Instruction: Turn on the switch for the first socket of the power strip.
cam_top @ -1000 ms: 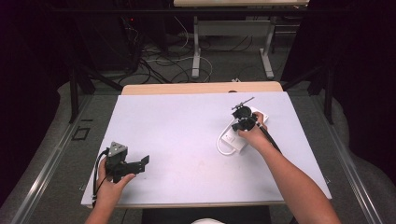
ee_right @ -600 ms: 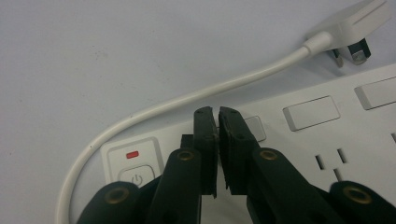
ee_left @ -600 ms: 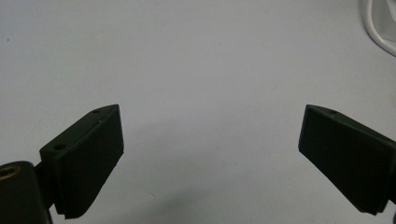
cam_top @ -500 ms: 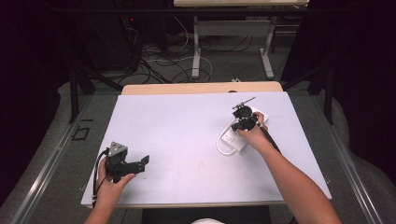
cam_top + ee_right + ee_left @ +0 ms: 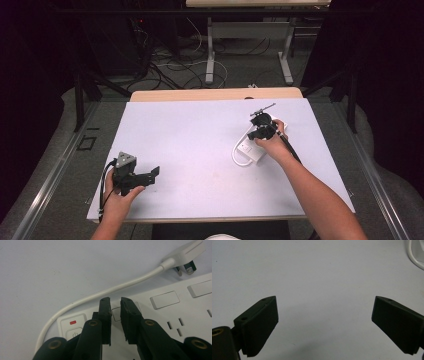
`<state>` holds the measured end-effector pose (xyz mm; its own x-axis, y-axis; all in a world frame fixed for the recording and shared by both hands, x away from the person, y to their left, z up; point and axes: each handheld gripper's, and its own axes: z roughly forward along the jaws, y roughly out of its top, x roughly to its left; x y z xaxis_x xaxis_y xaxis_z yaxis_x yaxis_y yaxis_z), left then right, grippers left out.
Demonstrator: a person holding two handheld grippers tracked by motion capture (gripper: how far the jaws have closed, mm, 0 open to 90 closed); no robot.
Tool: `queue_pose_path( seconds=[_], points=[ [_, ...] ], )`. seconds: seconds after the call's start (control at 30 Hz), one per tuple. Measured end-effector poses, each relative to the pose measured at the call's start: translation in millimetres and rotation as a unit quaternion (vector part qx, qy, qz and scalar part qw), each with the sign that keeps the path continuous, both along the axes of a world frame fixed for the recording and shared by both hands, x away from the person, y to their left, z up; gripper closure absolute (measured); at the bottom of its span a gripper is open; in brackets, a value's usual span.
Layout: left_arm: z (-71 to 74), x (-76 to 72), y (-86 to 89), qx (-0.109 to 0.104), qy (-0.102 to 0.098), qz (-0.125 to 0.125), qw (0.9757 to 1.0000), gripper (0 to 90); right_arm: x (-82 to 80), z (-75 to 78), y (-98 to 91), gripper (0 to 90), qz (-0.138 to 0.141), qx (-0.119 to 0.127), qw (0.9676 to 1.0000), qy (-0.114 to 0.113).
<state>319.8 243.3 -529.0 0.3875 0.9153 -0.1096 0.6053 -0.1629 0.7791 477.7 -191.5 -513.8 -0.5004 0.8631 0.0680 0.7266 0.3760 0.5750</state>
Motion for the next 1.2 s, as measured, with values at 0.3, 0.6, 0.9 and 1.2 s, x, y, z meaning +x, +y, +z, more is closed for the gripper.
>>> queue_pose_path(
  seconds=[0.3,0.6,0.9,1.2],
  points=[
    [-0.2,0.1,-0.4,-0.002,-0.002,0.002,1.0,7.0,-1.8,4.0,-1.0,70.0,-0.01,0.013,0.9999,-0.003],
    [-0.3,0.0,-0.8,-0.003,0.0,0.002,1.0,7.1,-4.8,8.7,-3.4,61.8,-0.014,0.022,0.9997,-0.002],
    [-0.4,0.4,-0.5,-0.005,0.001,0.002,1.0,7.1,-10.2,13.6,-3.2,59.2,-0.004,0.017,0.9997,-0.016],
    [-0.4,0.8,-0.2,-0.004,0.002,-0.001,1.0,7.1,-16.3,19.1,-1.0,55.5,0.007,0.015,0.9995,-0.028]
  ],
)
